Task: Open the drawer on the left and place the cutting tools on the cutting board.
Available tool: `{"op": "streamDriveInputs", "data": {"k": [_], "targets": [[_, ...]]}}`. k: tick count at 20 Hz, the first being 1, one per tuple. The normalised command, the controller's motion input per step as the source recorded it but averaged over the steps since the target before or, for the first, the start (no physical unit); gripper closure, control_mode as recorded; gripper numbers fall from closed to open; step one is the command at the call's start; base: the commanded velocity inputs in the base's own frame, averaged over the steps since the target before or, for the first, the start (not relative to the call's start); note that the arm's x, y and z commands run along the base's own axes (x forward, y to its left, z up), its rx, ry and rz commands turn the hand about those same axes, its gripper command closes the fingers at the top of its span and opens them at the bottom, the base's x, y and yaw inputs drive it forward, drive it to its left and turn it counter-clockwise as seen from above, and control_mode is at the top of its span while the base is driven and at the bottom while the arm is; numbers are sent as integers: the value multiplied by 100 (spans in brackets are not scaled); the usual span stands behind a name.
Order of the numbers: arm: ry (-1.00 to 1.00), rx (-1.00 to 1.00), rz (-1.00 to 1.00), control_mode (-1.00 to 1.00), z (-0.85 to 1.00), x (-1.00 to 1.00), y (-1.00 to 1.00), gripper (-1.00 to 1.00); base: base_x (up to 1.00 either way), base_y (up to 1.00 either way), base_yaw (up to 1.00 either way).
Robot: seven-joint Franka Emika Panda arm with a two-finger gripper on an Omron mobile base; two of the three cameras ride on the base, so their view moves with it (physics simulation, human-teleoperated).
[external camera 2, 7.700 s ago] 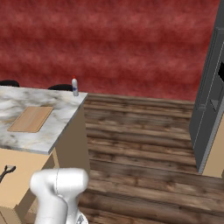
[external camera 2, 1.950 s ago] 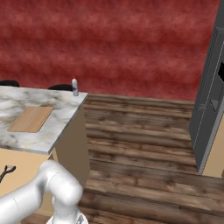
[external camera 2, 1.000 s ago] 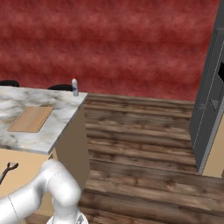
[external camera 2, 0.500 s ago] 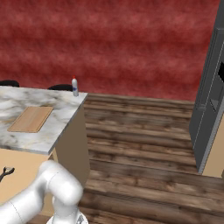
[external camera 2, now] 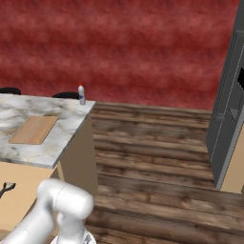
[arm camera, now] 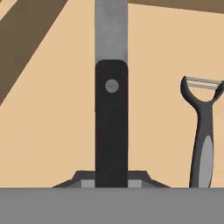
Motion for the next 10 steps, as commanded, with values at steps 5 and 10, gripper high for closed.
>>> {"op": "streamDriveInputs", "data": {"k": [5, 10], "targets": [[-14, 13, -2, -100, 100, 0, -24, 100, 0, 0, 0], [-6, 13, -6, -100, 100, 10, -54, 100, 0, 0, 0]]}}
